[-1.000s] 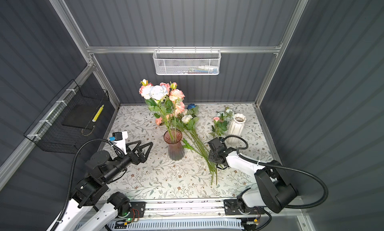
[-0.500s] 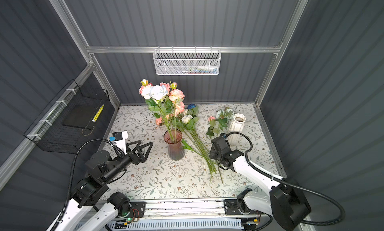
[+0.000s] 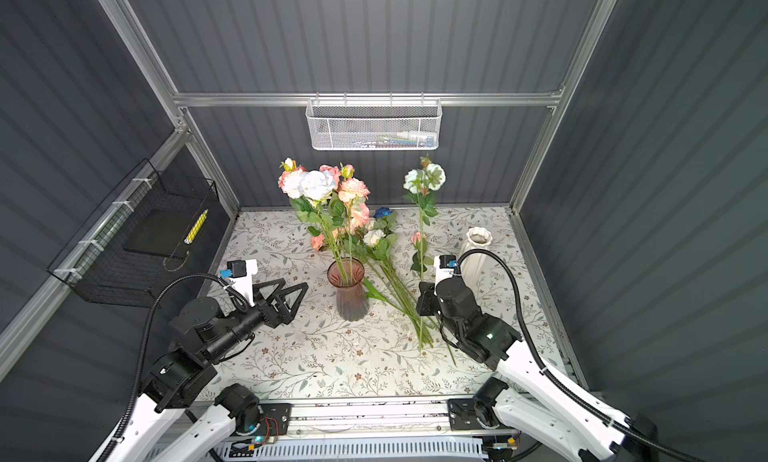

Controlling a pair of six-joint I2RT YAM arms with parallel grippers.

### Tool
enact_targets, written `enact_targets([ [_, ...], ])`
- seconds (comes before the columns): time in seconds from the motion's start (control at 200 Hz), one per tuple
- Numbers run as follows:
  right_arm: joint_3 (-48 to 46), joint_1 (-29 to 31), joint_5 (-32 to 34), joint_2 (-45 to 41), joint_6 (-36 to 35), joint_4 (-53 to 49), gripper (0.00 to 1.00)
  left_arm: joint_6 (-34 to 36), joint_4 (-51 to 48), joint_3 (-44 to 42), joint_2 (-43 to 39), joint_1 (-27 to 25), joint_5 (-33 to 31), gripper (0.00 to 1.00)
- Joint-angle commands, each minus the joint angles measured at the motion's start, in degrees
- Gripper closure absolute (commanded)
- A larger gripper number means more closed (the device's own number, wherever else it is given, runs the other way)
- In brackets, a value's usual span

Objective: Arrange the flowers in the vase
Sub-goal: 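Lift the white rose spray upward with the right gripper, then grasp the white rose spray stem with the left gripper while right gripper releases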

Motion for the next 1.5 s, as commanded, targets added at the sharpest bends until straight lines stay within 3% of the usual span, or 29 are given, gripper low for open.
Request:
enact_targets([
  [0.0, 2.3, 4.1, 7.4, -3.2, -2.5, 2.6, 1.0, 1.3, 1.3, 3.9, 0.0, -0.3, 4.0, 0.0],
  [0.15, 2.8, 11.3, 13.2, -6.5, -4.9, 6.5, 1.0, 2.0, 1.8, 6.5, 0.4, -0.3, 7.9, 0.01],
  [0.305, 2.6, 19.6, 19.2, -8.5, -11.4, 13.4, 1.0, 2.4, 5.4, 9.5, 2.8, -0.3, 17.4, 0.05],
  [0.62, 3.8, 36.7, 20.2, -4.4, -31.4, 31.9, 1.0, -0.1, 19.0, 18.0, 12.3, -0.3, 35.4, 0.15],
  [0.78, 6.4, 42.4, 19.0, 1.1, -37.2, 36.5, 1.0, -1.2, 23.2, 22.3, 16.7, -0.3, 38.3, 0.2],
  [0.965, 7.8, 44.4, 17.2, 4.7, -37.6, 36.9, 1.0, -2.9, 27.9, 25.7, 20.1, -0.3, 40.4, 0.27],
  [1.206, 8.7, 44.5, 15.7, 6.6, -36.5, 33.7, 1.0, -6.1, 33.2, 26.4, 22.6, -0.3, 42.3, 0.51],
  [1.426, 8.7, 44.3, 16.4, 7.1, -35.5, 31.6, 1.0, -3.6, 29.5, 27.9, 22.4, -0.3, 39.5, 1.0],
  [1.496, 8.5, 44.1, 16.6, 6.9, -35.1, 30.6, 0.99, -1.6, 27.0, 28.8, 22.2, -0.3, 38.0, 1.0],
])
